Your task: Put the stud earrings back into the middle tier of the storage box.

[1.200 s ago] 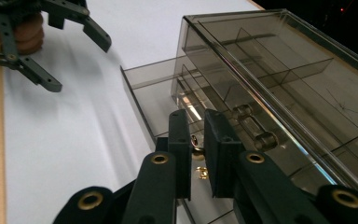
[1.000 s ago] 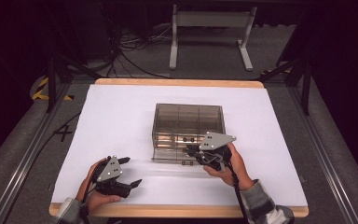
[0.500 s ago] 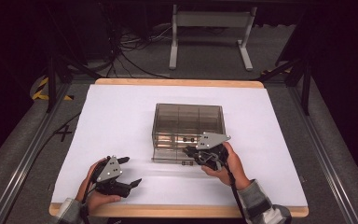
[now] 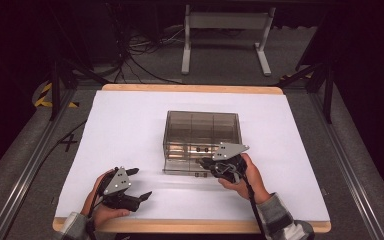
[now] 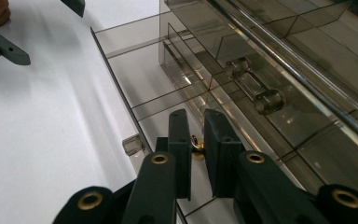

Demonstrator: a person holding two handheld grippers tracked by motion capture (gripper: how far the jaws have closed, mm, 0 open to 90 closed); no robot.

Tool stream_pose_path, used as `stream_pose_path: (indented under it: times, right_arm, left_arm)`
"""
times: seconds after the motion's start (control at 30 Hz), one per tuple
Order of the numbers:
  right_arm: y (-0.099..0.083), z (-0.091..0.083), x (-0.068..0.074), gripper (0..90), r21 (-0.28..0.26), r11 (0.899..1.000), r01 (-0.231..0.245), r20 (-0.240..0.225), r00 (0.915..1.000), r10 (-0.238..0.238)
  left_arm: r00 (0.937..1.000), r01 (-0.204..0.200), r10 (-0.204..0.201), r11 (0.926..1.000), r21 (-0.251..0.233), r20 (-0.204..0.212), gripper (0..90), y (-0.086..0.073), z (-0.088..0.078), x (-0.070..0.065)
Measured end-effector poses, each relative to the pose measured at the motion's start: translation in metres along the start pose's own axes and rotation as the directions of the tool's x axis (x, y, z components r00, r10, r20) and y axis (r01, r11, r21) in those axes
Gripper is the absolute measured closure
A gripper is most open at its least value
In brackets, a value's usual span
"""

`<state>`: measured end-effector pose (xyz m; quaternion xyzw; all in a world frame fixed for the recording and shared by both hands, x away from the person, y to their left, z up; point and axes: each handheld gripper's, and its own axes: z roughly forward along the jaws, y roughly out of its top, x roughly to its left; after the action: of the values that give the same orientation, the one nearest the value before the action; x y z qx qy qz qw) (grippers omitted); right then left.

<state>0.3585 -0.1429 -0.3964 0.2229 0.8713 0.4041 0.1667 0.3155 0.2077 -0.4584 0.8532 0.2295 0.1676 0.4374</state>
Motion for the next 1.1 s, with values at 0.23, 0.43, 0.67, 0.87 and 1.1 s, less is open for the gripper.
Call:
stream_pose_path:
  times: [0.23,0.43,0.67,0.87,1.1]
  right_arm:
    - [0.000,0.006,-0.001,82.0,0.025,1.000,0.011,0.001,0.9999,-0.011]
    - [0.000,0.006,-0.001,77.8,0.023,1.000,0.001,0.015,0.9999,-0.001]
    - [0.000,-0.006,-0.004,75.2,-0.014,1.000,-0.010,0.040,0.9992,0.011]
    - [-0.001,-0.017,-0.007,75.3,-0.039,0.999,-0.013,0.046,0.9988,0.015]
    - [-0.005,-0.037,-0.013,74.9,-0.070,0.997,-0.013,0.079,0.9967,0.018]
  left_arm:
    - [1.0000,-0.004,0.004,1.0000,0.001,0.003,14.0,0.000,0.000,0.000]
    - [1.0000,-0.005,0.005,1.0000,-0.001,0.001,14.0,0.000,0.000,0.000]
    - [1.0000,0.005,-0.005,1.0000,-0.005,-0.003,14.8,0.000,0.000,0.000]
    - [0.9999,0.011,-0.011,0.9999,-0.009,-0.012,22.8,0.001,-0.002,0.000]
    - [1.0000,0.008,-0.008,1.0000,-0.003,-0.001,27.4,0.001,-0.002,-0.001]
